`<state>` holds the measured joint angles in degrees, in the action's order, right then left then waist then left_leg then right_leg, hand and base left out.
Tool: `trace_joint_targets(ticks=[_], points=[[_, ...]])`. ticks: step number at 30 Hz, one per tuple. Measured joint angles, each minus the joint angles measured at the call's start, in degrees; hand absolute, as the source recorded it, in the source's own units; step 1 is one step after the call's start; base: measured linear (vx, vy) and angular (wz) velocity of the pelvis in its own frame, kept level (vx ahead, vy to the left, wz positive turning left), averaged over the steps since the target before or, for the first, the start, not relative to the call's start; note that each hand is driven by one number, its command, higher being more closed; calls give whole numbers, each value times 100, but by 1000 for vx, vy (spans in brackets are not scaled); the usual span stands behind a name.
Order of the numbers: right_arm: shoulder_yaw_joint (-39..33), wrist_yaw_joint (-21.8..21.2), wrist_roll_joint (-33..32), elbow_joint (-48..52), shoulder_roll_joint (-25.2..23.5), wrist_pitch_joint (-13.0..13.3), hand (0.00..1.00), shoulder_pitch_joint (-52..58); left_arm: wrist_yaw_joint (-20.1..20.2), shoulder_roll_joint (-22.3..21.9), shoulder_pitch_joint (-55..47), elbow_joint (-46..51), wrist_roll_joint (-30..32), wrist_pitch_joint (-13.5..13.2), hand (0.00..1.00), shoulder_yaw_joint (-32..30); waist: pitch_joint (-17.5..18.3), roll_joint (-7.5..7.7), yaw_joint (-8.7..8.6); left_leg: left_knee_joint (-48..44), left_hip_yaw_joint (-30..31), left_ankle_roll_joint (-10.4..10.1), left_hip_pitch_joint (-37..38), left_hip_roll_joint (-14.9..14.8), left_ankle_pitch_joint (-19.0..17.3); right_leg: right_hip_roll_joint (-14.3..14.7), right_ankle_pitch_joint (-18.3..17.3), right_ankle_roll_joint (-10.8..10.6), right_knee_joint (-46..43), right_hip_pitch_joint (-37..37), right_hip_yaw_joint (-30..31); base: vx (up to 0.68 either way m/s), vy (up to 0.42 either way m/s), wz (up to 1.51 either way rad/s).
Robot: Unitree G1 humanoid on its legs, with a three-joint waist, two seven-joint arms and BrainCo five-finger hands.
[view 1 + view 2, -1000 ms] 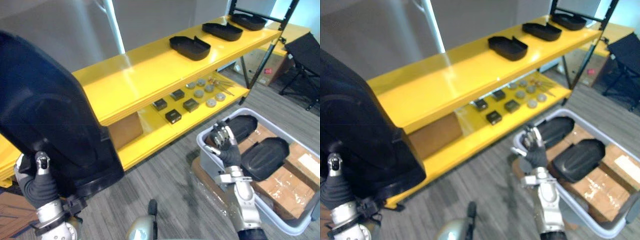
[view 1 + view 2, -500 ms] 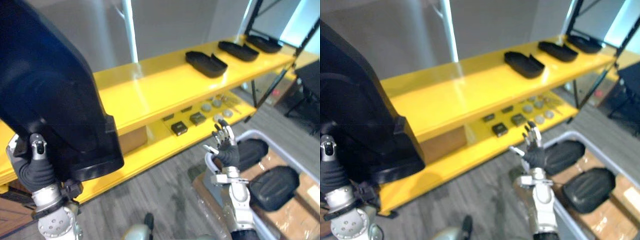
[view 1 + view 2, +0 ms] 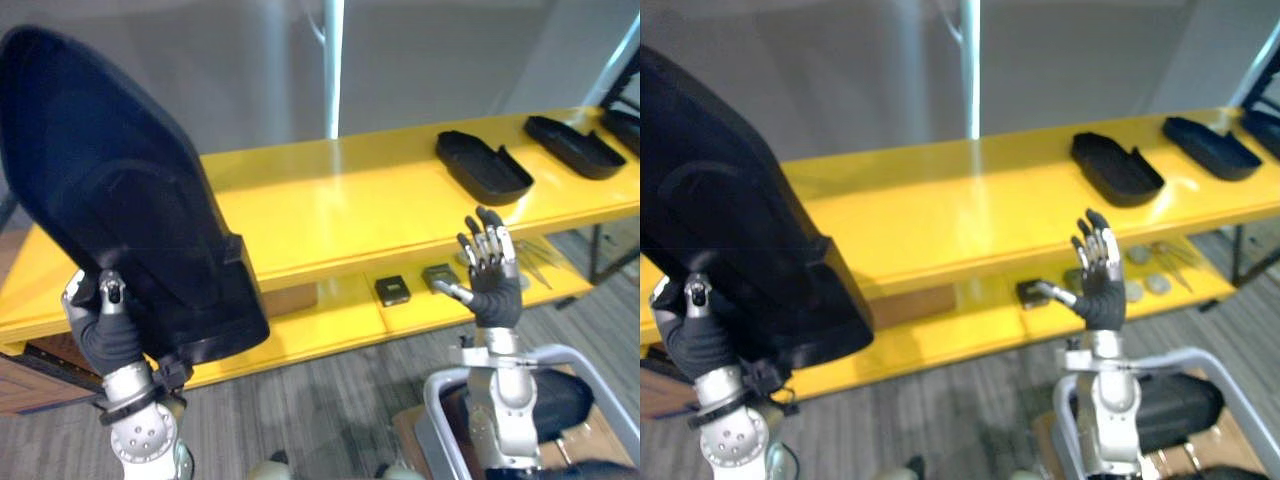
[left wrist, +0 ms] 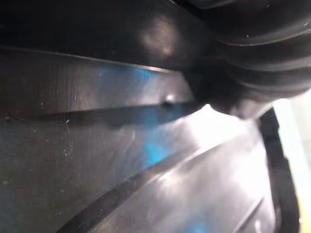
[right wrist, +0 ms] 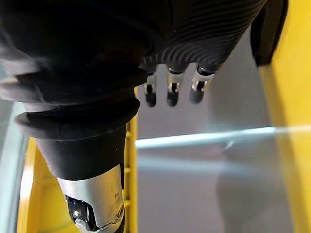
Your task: Walk over and take plastic housings, then place them on the shelf
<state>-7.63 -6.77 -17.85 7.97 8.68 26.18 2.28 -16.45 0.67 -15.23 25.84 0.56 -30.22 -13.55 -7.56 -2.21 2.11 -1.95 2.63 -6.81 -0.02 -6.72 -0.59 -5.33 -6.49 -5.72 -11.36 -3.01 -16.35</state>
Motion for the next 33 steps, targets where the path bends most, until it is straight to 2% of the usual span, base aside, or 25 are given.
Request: trace_joint_targets(ticks=[3, 7, 9, 14, 19, 21, 22, 24, 25, 26, 28, 30, 31, 32, 33], points=[[-310, 38, -113, 1, -39, 9, 0, 22, 113, 1, 192, 2, -29, -10, 100, 20, -34, 69, -4, 335, -196, 47, 112, 16, 266, -2, -6, 10, 12, -172, -253, 152, -61, 68], [-309, 27, -112, 26, -362, 12, 0, 51, 173, 12, 184, -20, -24, 28, 100, 24, -98, 290, 13, 483, -249, 50, 197, 85, 277, -74, -17, 29, 160, -303, -245, 68, 8, 16], [-292, -7, -113, 80, -481, 13, 0, 143, 191, 21, 184, -22, -23, 40, 100, 22, -76, 350, 8, 553, -334, 58, 210, 149, 282, -139, -19, 31, 234, -303, -240, 20, 37, -1], [-56, -80, -111, 188, -676, 13, 0, 353, 198, 122, 174, -39, -1, 75, 100, 12, -76, 381, -23, 636, -665, 61, 365, 220, 281, -212, -18, 31, 339, -332, -62, -25, 25, -24], [107, -85, -96, 275, -708, 13, 0, 526, 233, 119, 195, -284, 38, 112, 100, 29, -73, 372, -209, 646, -957, 133, 400, 233, 237, -206, -33, 53, 557, -390, 70, -100, -11, -24], [116, -82, -97, 276, -700, 13, 0, 679, 249, 135, 221, -315, 42, 306, 100, 83, -52, 331, -321, 669, -1019, 169, 408, 214, 222, -191, -27, 54, 554, -369, 94, -97, -9, -13], [114, -81, -98, 276, -694, 13, 0, 703, 250, 135, 248, -345, 45, 349, 100, 97, -30, 310, -322, 670, -1076, 170, 407, 204, 223, -186, -23, 59, 544, -335, 120, -66, 5, -27], [123, -82, -105, 279, -653, 11, 0, 715, 259, 148, 429, -461, 32, 599, 100, 108, 52, 221, -322, 650, -1230, 139, 401, 180, 257, -170, 8, 69, 505, -209, 277, -5, 13, -32], [126, -85, -105, 278, -616, -1, 0, 715, 317, 195, 639, -596, -18, 923, 100, 132, 87, 160, -366, 648, -1264, 151, 403, 181, 278, -167, 32, 72, 504, -166, 340, 13, 6, -16], [130, -86, -105, 278, -608, -4, 0, 715, 321, 215, 676, -638, -19, 977, 100, 137, 93, 151, -376, 648, -1271, 151, 401, 181, 287, -165, 37, 70, 504, -156, 357, 16, 10, -16], [219, -184, -107, 278, -526, -56, 0, 703, 369, 482, 968, -1065, -80, 1500, 100, 143, 126, 83, -463, 647, -1424, 148, 422, 168, 295, -149, 65, 79, 505, -98, 473, 8, 10, -25], [250, -308, -108, 278, -469, -153, 0, 706, 366, 631, 1182, -1456, -82, 1811, 100, 160, 120, 71, -515, 648, -1514, 148, 490, 158, 294, -142, 78, 78, 508, -103, 567, 12, 8, -28], [302, -440, -109, 279, -413, -189, 0, 703, 349, 739, 1394, -1852, -252, 2093, 100, 175, 122, 69, -615, 647, -1573, 149, 513, 157, 294, -143, 89, 75, 512, -103, 620, 3, 5, -21], [316, -490, -113, 279, -400, -193, 0, 708, 328, 804, 1509, -2042, -352, 2207, 100, 200, 118, 63, -640, 648, -1582, 149, 514, 157, 294, -142, 98, 75, 513, -96, 641, -7, 13, -20], [321, -601, -143, 279, -387, -237, 0, 717, 291, 913, 1815, -2535, -526, 2429, 100, 244, 115, 58, -673, 647, -1644, 149, 526, 151, 294, -134, 121, 72, 517, -73, 707, -18, 18, -26]])
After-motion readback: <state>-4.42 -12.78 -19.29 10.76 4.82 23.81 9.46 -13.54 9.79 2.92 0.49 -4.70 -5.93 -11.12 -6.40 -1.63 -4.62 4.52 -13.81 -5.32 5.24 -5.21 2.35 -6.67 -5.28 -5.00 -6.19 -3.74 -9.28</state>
